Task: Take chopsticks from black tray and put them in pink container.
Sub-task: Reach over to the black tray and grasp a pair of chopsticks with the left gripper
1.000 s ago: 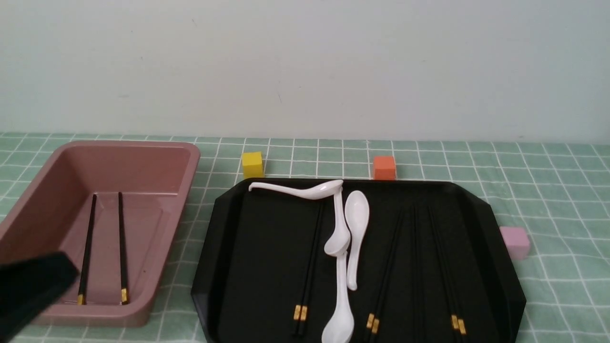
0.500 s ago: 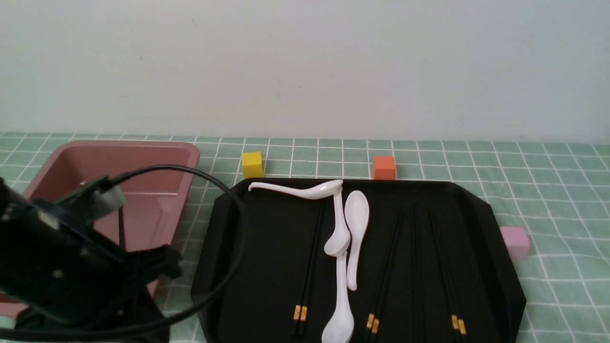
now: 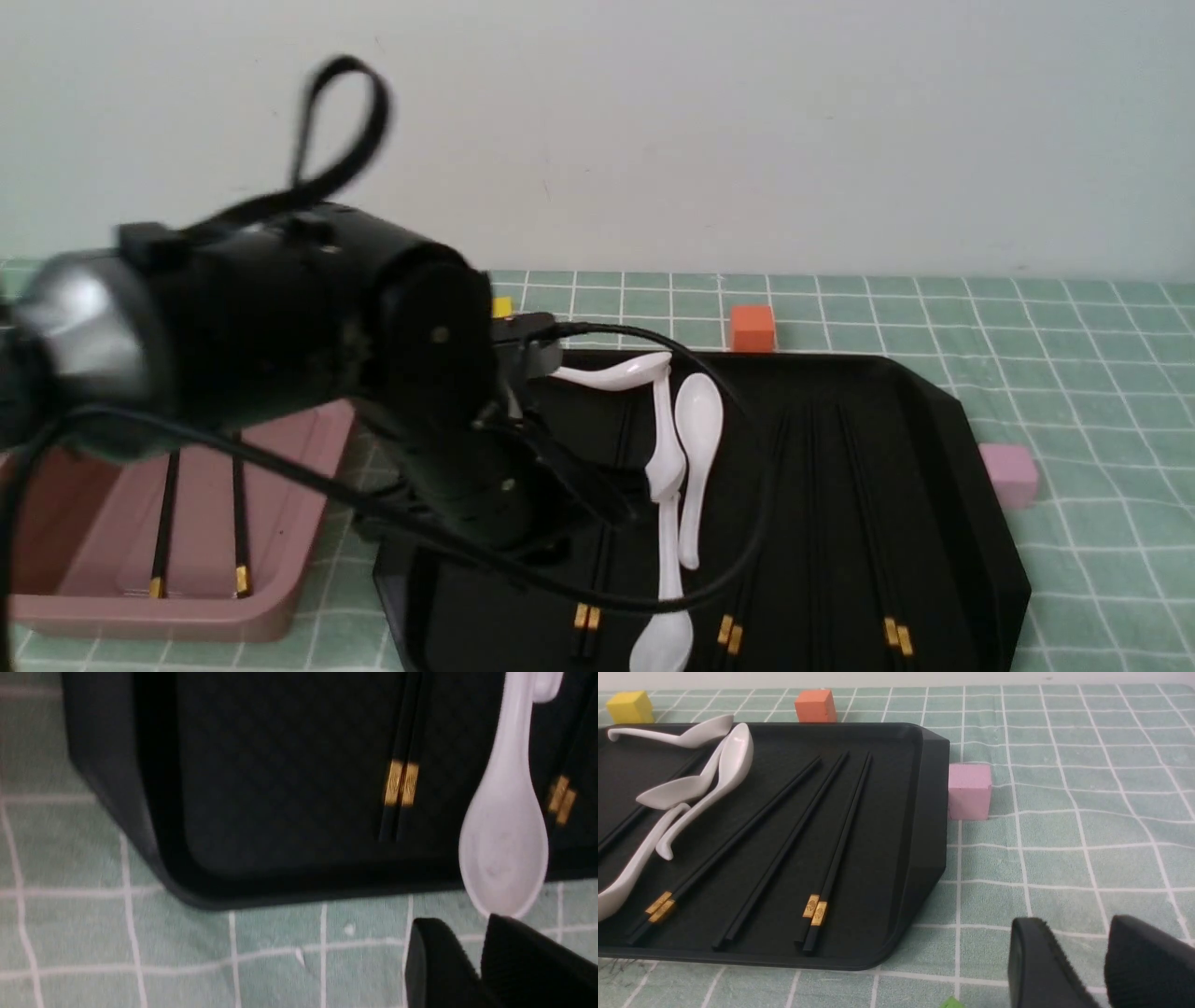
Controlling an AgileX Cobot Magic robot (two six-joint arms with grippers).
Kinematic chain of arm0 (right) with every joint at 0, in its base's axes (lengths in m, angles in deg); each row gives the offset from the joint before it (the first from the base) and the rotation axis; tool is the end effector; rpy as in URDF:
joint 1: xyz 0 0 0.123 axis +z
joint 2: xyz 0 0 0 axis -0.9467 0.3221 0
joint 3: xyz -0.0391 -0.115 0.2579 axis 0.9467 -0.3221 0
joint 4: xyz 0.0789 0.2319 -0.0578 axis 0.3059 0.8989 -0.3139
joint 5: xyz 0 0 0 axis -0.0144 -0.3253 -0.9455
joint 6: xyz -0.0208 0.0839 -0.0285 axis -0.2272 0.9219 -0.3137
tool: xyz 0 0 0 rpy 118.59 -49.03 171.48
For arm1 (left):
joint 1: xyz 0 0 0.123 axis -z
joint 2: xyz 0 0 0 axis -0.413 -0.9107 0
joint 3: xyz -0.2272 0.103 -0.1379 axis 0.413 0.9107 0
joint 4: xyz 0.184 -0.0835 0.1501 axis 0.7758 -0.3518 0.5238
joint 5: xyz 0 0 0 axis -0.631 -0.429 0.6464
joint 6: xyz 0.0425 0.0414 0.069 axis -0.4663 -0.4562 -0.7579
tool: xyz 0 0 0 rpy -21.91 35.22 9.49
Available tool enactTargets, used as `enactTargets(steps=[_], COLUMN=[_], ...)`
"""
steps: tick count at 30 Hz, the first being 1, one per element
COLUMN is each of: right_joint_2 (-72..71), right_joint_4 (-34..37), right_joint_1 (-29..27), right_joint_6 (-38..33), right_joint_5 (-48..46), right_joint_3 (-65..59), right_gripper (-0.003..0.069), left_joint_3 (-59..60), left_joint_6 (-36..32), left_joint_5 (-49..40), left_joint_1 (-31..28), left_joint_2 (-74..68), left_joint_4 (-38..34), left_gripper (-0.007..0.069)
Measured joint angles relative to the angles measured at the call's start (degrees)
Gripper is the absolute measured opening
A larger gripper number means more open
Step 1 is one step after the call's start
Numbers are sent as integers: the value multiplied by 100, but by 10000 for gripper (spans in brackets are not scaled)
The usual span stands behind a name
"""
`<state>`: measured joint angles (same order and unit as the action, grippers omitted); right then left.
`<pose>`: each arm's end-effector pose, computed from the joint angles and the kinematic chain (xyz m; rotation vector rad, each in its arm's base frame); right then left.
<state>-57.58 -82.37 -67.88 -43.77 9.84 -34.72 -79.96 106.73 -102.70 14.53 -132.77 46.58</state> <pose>0.0524 0.0044 0.1746 0.0310 1.8608 0.1254 0.2623 -0.2163 0.2437 0.0158 2.8804 -0.3491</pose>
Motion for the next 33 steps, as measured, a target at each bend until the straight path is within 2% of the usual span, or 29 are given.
enactTargets(steps=[4, 8, 20, 29, 31, 33], right_joint_2=[0, 0, 0, 0, 0, 0], right_joint_4=[0, 0, 0, 0, 0, 0], right_joint_1=[0, 0, 0, 0, 0, 0], right_joint_6=[0, 0, 0, 0, 0, 0], right_joint_5=[0, 0, 0, 0, 0, 0], right_joint_3=[0, 0, 0, 0, 0, 0], right_gripper=[240, 240, 240, 239, 239, 239], left_joint_3=[-483, -833, -1006, -1067, -1075, -1105], left_joint_6=[12, 18, 18, 18, 18, 18], left_joint_5=[156, 187, 577, 568, 518, 458], left_joint_1=[97, 103, 103, 103, 103, 103], left_joint_2=[-698, -1223, -1909, -2165, -2183, -2205], left_joint_4=[185, 278, 901, 964, 969, 957], left_gripper=[311, 363, 373, 372, 360, 315])
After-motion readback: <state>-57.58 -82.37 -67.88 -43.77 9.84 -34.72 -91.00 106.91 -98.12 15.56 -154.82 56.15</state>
